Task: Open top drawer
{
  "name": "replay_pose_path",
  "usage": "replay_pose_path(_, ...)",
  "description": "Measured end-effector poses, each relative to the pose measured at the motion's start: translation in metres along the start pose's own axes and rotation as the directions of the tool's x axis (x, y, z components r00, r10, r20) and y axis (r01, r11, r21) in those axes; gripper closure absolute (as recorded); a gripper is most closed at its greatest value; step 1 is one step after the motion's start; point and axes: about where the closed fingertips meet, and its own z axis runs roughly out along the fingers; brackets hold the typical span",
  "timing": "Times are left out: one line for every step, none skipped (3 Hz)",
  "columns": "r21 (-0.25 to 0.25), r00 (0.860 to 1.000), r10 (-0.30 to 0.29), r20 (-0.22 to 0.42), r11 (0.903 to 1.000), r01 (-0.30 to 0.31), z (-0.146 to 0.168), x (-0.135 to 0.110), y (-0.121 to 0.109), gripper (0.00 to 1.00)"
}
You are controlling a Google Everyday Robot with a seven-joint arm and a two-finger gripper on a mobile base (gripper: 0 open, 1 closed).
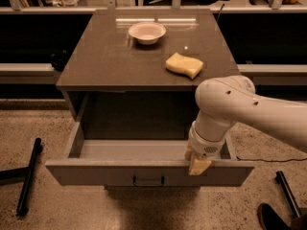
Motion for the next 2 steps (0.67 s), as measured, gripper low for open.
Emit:
replay_pose_path(0.004, 1.000, 0.009, 0.003, 0.9999, -0.009, -0.0006, 0.0031, 0.0010, 0.00)
replay_pose_path(0.014, 1.000, 0.008, 0.004, 0.9999, -0.008, -0.0050, 0.0038, 0.0002, 0.00)
